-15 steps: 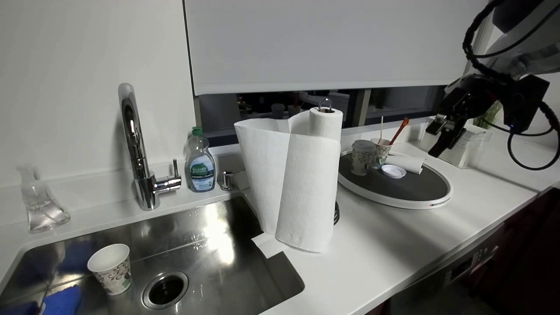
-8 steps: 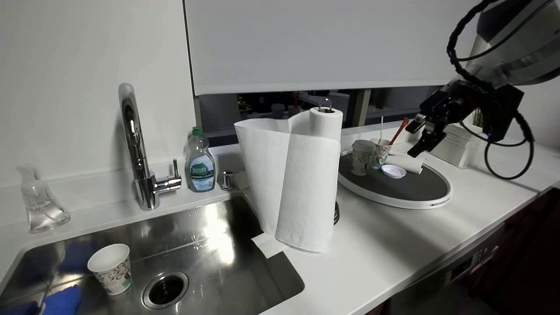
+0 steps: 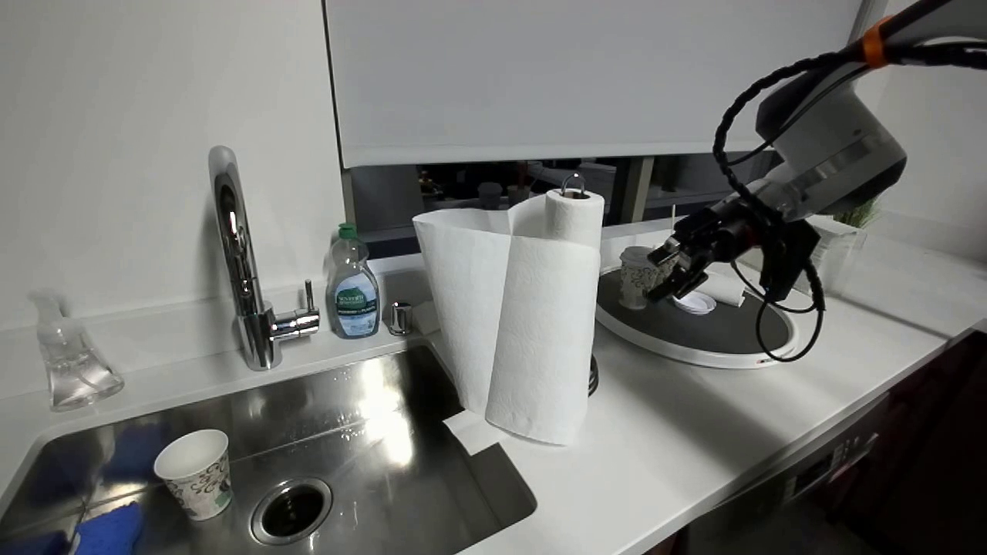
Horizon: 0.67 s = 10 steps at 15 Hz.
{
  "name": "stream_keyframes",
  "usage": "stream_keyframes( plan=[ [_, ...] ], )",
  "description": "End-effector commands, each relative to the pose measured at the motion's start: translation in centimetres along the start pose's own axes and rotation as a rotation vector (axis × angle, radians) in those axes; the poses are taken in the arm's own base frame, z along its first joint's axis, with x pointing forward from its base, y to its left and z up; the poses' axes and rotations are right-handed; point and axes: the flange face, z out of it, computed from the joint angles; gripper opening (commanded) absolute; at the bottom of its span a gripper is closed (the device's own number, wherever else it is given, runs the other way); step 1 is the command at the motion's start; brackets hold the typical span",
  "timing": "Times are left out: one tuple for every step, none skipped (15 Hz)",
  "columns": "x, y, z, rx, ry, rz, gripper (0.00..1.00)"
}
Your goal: Wrap the paper towel roll.
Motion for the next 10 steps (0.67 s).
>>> stream_keyframes(
  plan=[
    [2.2,1.7,2.6,0.026,-0.003,-0.034,1.00],
    [2.4,2.0,3.3,0.035,-0.019,-0.036,1.00],
    [2.5,2.4,3.8,0.032,-0.035,-0.036,1.00],
    [2.6,2.8,4.3,0.032,-0.040,-0.033,1.00],
    [2.8,3.2,4.7,0.027,-0.042,-0.032,0.99],
    [3.1,3.5,5.1,0.013,-0.034,-0.028,0.96],
    [3.4,3.7,5.3,0.005,-0.029,-0.030,0.96],
    [3.7,3.8,5.6,-0.011,-0.026,-0.037,0.92],
    [3.9,3.9,5.8,-0.018,-0.028,-0.043,0.95],
    [4.2,4.0,6.0,-0.022,-0.029,-0.049,0.93]
  ],
)
